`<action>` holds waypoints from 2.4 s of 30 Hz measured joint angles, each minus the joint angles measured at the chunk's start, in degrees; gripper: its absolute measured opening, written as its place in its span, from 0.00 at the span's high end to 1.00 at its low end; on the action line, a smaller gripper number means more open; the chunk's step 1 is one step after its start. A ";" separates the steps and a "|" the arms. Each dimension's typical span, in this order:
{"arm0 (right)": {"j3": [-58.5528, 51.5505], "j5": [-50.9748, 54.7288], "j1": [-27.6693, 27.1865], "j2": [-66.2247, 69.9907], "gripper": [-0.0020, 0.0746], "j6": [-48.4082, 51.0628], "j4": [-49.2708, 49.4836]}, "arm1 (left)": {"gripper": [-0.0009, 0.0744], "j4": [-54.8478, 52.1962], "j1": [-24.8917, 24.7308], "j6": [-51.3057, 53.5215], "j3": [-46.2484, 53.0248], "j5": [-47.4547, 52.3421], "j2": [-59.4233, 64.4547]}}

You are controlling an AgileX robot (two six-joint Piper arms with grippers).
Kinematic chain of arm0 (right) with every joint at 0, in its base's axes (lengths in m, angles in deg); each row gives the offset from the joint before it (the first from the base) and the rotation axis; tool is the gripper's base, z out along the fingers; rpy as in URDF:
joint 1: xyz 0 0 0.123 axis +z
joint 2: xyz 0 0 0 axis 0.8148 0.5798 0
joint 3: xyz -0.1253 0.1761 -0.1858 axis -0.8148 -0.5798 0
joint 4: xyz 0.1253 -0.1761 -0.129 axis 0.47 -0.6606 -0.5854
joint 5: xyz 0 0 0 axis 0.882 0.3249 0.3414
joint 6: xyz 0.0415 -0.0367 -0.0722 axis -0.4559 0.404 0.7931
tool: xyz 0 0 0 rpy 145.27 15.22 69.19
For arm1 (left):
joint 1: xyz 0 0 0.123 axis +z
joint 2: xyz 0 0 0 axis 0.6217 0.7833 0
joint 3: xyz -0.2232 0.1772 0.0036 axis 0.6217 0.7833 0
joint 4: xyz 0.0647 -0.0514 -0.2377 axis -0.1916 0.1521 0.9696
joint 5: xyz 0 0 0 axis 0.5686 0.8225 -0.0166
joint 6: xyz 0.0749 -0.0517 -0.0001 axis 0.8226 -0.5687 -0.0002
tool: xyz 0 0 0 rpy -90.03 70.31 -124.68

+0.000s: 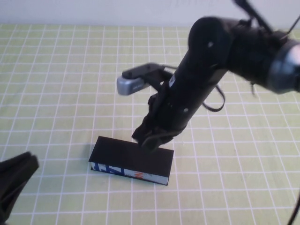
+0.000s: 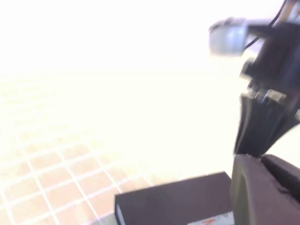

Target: Return glasses to glasses case

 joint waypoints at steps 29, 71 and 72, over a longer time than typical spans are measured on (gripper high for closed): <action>-46.78 -21.29 0.00 -63.61 0.99 -16.27 -14.89 | 0.99 0.82 0.00 0.33 21.40 -16.12 -23.82; -96.20 -63.57 -38.77 -105.56 0.99 -16.20 -14.58 | 0.99 1.07 0.00 0.23 21.40 -15.98 -23.82; -96.20 -61.39 -38.30 -106.68 0.99 -16.20 -14.83 | 0.99 1.07 0.00 0.23 21.40 -15.98 -23.82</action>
